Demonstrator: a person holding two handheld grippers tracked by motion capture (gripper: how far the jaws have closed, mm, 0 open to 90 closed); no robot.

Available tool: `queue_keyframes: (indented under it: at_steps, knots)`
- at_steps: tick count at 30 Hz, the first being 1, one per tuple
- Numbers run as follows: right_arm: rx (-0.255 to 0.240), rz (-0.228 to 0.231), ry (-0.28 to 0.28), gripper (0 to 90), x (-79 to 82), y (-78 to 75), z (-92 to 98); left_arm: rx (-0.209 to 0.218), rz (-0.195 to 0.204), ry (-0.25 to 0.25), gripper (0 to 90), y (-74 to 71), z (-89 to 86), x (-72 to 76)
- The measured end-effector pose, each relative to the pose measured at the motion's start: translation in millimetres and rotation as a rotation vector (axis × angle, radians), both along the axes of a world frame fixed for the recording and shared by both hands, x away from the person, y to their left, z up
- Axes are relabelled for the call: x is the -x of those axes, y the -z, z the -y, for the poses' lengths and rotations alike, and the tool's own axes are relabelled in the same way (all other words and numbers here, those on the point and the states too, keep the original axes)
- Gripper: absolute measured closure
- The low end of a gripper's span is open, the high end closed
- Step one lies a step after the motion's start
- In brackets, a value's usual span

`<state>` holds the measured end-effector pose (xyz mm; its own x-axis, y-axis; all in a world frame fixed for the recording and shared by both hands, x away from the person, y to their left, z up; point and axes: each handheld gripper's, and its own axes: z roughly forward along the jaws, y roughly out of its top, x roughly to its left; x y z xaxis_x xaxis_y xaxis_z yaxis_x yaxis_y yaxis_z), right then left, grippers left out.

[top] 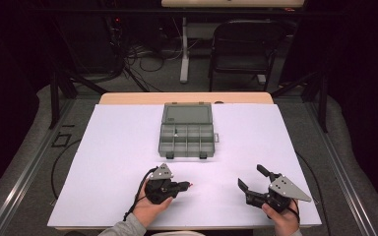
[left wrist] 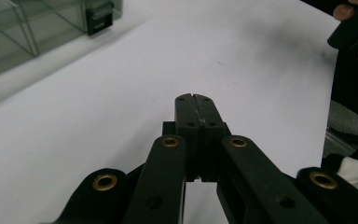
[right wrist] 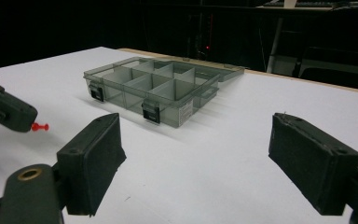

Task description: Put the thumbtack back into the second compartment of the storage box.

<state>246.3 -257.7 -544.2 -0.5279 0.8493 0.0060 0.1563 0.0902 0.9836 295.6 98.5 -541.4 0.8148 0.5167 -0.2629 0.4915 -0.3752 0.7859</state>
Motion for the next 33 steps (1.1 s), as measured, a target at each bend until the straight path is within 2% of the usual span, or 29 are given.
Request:
queue_keyframes:
  at_steps: [2, 3, 11, 12, 17, 22, 29, 33]
  knots:
    - [0.003, -0.002, 0.003, 16.9, -0.3, 0.3, 1.1, 0.036, -0.025, -0.01, 90.0, -2.1, -3.5, -3.3]
    - [-0.001, -0.007, 0.006, 16.9, -0.7, 0.5, 1.7, 0.045, -0.023, -0.017, 90.0, -4.2, -6.9, -6.0]
    - [0.002, -0.008, 0.006, 16.9, -0.7, 0.6, 1.6, 0.047, 0.012, -0.066, 90.0, -11.8, -16.0, -11.4]
    - [0.0, -0.008, 0.007, 16.9, -0.8, 0.7, 2.6, 0.053, 0.024, -0.078, 90.0, -15.6, -18.0, -14.3]
    - [-0.004, -0.01, 0.01, 16.9, -1.5, 1.0, 3.3, 0.071, 0.031, -0.094, 90.0, -24.1, -21.0, -21.5]
    - [0.0, -0.006, 0.007, 16.9, -0.9, 0.9, 2.7, 0.065, 0.064, -0.104, 90.0, -39.1, -21.8, -33.3]
    - [0.005, -0.003, 0.003, 16.9, 0.8, 0.3, 0.4, 0.067, 0.056, -0.129, 90.0, -58.8, -21.9, -57.5]
    - [0.007, -0.001, 0.001, 16.9, 1.0, 0.1, 0.2, 0.062, 0.056, -0.138, 90.0, -63.9, -20.5, -63.6]
